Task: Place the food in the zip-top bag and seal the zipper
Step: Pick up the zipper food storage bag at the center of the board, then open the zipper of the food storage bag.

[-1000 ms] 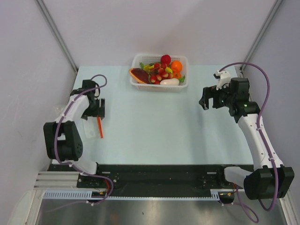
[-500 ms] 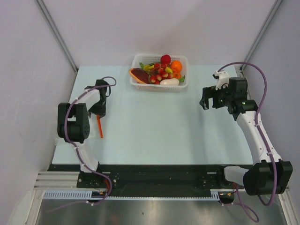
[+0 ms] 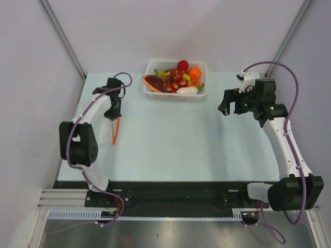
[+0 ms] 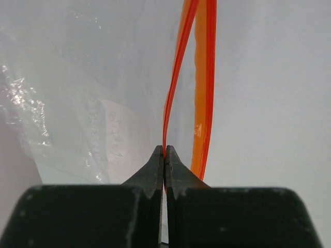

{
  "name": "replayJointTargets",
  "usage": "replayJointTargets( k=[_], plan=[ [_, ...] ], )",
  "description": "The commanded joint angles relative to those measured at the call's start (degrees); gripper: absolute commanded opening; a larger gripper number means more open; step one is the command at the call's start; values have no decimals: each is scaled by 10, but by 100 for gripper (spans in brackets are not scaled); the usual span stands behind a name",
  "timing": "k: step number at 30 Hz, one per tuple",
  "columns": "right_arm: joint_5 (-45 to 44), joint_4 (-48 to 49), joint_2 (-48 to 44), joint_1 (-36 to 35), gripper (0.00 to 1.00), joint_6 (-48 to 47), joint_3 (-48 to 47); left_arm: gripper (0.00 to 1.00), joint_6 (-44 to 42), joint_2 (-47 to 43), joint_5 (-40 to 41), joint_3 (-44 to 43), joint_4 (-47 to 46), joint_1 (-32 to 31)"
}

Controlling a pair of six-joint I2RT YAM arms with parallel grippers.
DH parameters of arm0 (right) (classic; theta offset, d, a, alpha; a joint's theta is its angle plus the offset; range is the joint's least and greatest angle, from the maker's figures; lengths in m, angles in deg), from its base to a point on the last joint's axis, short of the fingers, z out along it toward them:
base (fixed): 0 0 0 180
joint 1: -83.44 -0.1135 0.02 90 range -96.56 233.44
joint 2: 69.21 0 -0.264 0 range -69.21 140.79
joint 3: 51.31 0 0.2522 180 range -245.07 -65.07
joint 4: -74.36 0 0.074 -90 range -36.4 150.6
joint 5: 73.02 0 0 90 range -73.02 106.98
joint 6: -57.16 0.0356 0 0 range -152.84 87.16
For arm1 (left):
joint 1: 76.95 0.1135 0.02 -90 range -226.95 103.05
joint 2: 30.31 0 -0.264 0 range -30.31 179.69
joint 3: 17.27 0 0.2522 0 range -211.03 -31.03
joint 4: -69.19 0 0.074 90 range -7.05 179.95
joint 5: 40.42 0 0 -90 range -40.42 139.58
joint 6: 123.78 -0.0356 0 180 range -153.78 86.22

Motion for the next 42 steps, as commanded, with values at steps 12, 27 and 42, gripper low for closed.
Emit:
replayJointTargets(
  k=[12,27,42],
  plan=[
    [113,-33,-49,-63,100,142,-128,0,34,-174,-305,-202,23,-261],
    [-25,-88,-162,-38,88,172,-121,0,121,120,-305,-518,-73,-454],
    [-33,-39,-152,15,76,203,-64,0,162,121,-354,-478,-121,-480]
  ],
)
